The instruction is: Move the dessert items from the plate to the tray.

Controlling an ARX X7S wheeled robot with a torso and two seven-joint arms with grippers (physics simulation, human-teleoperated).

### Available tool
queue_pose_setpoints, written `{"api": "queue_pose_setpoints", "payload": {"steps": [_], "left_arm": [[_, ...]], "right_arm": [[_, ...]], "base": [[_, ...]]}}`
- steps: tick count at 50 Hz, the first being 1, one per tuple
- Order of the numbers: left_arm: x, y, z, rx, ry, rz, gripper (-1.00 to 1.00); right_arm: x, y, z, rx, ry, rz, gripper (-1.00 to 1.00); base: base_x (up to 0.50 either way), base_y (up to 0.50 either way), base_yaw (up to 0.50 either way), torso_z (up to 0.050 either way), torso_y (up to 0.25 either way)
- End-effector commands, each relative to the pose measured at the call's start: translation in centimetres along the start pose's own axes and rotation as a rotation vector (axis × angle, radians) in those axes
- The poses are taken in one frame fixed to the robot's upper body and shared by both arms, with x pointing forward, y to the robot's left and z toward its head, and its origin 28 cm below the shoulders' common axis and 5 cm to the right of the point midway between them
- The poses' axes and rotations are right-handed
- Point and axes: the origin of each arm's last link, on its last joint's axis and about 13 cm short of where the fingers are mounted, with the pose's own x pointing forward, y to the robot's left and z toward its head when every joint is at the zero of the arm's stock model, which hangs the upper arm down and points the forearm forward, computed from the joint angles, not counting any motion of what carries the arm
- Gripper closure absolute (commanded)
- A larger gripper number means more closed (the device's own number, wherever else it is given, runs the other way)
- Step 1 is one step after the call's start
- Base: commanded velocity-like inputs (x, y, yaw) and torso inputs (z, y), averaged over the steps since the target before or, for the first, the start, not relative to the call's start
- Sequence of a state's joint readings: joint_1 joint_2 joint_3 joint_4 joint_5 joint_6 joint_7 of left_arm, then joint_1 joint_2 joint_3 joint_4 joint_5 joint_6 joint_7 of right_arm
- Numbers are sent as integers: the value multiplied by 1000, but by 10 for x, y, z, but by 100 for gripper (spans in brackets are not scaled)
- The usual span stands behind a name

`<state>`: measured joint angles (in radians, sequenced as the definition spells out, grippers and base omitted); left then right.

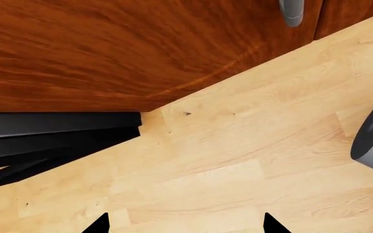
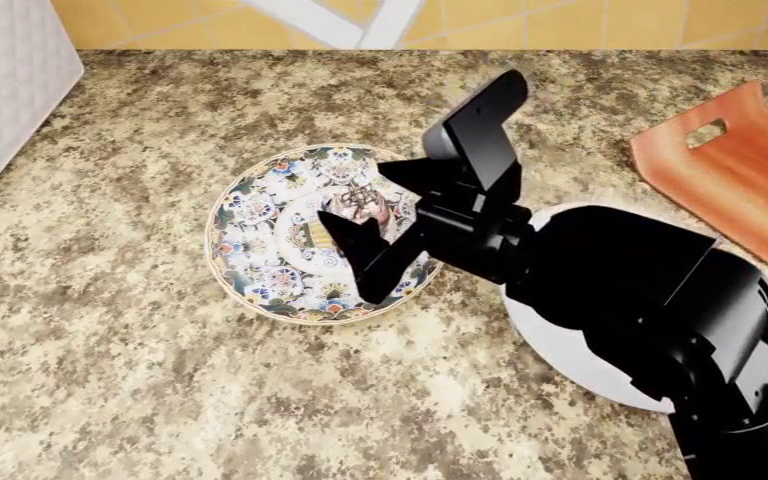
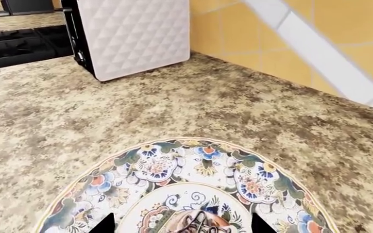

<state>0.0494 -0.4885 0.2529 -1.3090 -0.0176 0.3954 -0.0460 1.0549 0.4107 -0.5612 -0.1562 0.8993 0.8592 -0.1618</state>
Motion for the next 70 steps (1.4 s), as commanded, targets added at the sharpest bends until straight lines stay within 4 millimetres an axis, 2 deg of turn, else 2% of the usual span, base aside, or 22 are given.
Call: {"api": "queue_pose_setpoints", "payload": {"steps": [1,70], "left_arm": [[0,-3,0,5,2,-19,-100],[-3,-3,-4,3,5,-22,-100]], "right_arm": [[-1,-2,-3,4,13,-14,-100],[12,-10,-17,45,61,13,-100]], "base": [[0,0,0,0,0],[0,0,0,0,0]]}}
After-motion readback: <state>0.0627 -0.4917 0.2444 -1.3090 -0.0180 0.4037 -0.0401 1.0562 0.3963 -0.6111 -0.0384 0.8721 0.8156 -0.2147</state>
